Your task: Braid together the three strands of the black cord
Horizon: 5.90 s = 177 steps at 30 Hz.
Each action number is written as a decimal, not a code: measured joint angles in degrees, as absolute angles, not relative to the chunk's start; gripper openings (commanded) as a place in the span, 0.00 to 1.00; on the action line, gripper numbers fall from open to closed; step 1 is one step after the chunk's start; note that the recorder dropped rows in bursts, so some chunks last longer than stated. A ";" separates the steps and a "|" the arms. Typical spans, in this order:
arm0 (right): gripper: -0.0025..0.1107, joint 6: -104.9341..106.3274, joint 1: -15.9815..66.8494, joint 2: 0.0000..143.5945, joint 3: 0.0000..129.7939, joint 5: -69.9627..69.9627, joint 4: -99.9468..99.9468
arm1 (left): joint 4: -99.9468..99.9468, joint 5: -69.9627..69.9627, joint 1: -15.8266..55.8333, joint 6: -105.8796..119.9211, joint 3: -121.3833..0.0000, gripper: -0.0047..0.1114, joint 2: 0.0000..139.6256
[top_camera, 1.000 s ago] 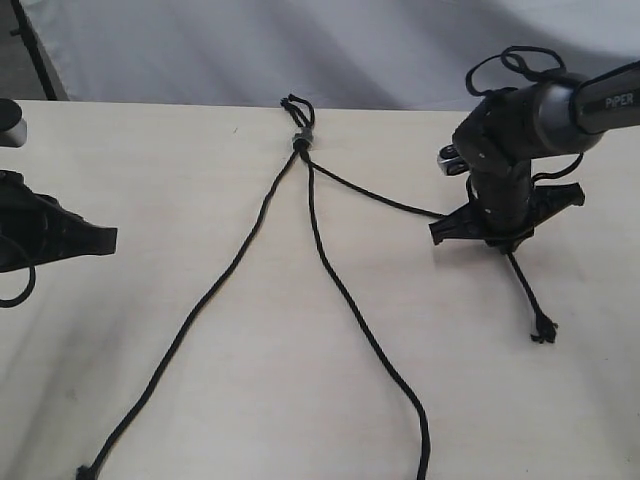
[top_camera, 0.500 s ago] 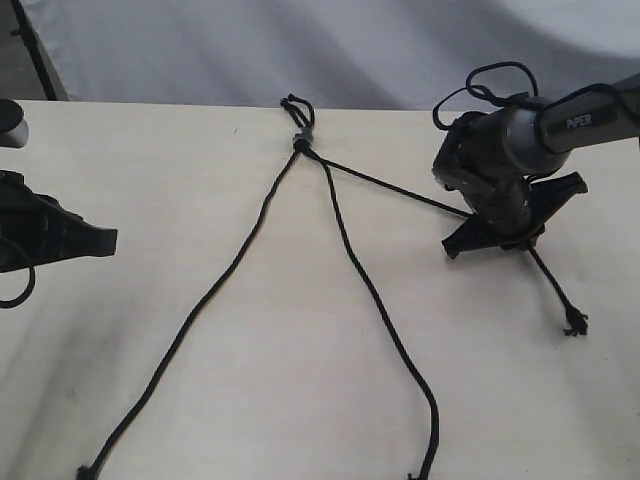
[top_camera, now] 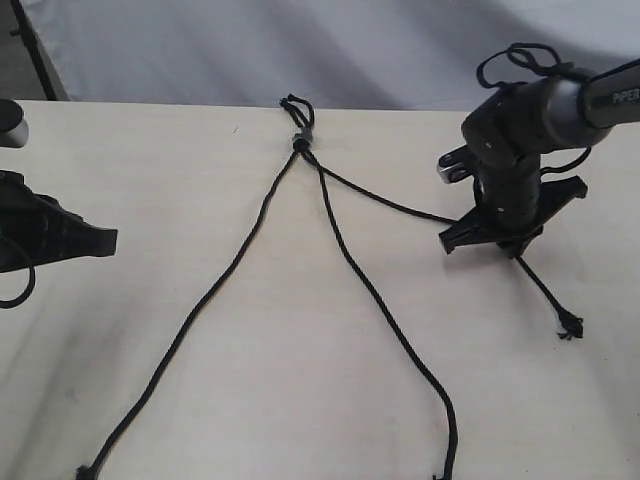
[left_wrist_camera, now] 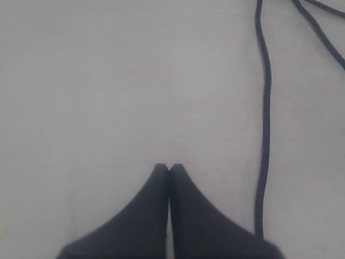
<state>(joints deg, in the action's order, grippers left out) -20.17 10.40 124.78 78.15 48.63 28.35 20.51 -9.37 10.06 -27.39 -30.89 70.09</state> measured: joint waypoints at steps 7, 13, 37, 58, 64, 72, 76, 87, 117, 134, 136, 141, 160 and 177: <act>0.40 -17.59 9.86 124.32 78.23 49.73 24.65 | 20.51 -9.37 10.09 -27.39 -30.89 0.04 70.09; 0.54 -17.22 9.86 122.73 80.34 55.38 22.19 | 18.71 -9.37 10.09 -27.39 -30.89 0.04 70.09; 0.02 -15.63 -3.14 89.05 59.36 19.58 17.76 | 4.31 -46.67 42.63 -27.39 -97.40 0.62 126.33; 0.02 -15.85 -3.14 89.05 59.36 18.20 16.40 | 3.44 -57.29 42.72 -22.28 -105.47 0.04 133.87; 0.02 -15.85 -3.14 89.05 59.36 18.20 16.29 | 4.75 -62.73 42.72 -16.21 -105.50 0.04 133.20; 0.02 -15.85 -3.14 89.05 59.36 18.07 15.66 | 21.49 -69.25 42.27 -15.75 -105.40 0.04 126.21; 0.02 -15.85 -3.14 89.05 59.36 18.07 15.66 | 26.96 -69.38 39.79 -15.50 -105.40 0.04 122.53; 0.02 -15.85 -3.14 89.05 59.36 18.07 15.66 | 28.23 -69.34 25.45 -12.79 -100.98 0.04 120.56; 0.02 -15.85 -3.14 89.05 59.36 17.38 11.20 | 14.34 -49.35 13.54 -15.53 -80.08 0.44 120.56; 0.02 -12.02 15.35 89.87 62.07 27.63 8.08 | 17.95 -49.57 8.14 -14.58 -79.74 0.05 108.67; 0.02 -6.97 20.60 91.33 64.06 32.91 4.49 | 18.10 -48.90 5.23 -15.01 -79.68 0.04 105.33; 0.03 1.39 32.77 100.05 66.95 34.26 -3.21 | 18.62 -44.06 -1.98 -16.62 -74.59 0.04 99.21; 0.49 -15.54 47.05 132.08 106.82 52.19 -2.56 | 16.88 -27.28 -8.64 -17.03 -64.18 0.04 95.75; 0.02 -20.40 46.39 136.94 109.92 57.02 -2.56 | 15.41 -27.28 -8.64 -16.92 -64.18 0.04 95.75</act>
